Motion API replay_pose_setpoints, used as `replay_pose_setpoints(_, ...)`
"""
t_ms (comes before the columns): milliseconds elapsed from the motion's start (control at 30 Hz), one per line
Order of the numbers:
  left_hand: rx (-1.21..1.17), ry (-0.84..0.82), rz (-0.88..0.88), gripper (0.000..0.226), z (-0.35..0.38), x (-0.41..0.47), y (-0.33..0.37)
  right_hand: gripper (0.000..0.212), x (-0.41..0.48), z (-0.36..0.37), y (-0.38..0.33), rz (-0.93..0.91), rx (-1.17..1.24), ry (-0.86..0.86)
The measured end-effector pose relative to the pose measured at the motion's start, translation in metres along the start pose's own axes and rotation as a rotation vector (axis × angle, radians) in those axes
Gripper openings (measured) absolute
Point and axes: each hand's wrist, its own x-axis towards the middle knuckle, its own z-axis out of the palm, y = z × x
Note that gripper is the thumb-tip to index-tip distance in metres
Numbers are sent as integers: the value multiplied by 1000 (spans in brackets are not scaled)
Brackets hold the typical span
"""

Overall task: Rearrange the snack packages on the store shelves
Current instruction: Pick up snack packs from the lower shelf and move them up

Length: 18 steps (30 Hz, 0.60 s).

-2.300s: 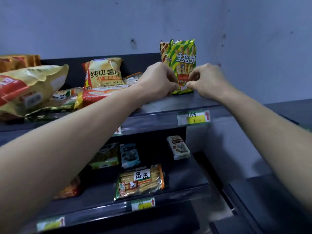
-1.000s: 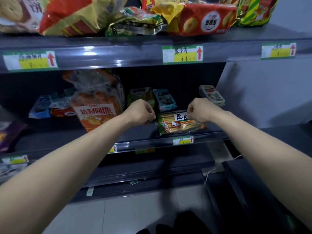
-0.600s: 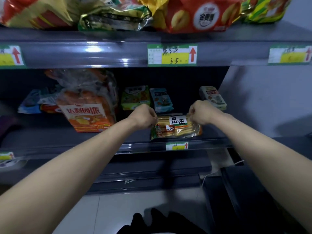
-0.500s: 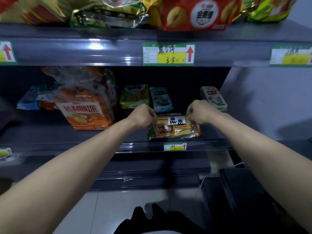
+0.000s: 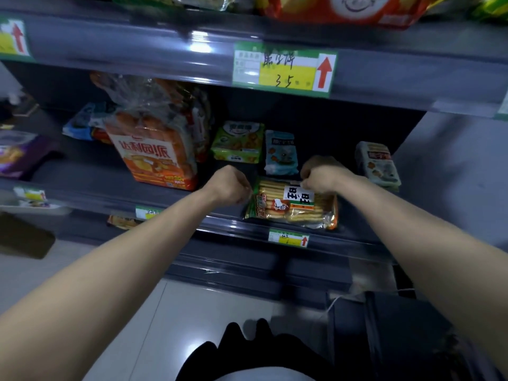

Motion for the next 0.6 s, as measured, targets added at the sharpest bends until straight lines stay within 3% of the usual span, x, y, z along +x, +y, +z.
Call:
replay_pose_setpoints(367, 20, -23, -35, 15, 35, 7, 5, 29, 13, 13, 30, -29, -46, -27)
replay_pose_setpoints(600, 69, -34, -109, 15, 48, 9, 0, 46, 9, 22, 45, 51, -26, -55)
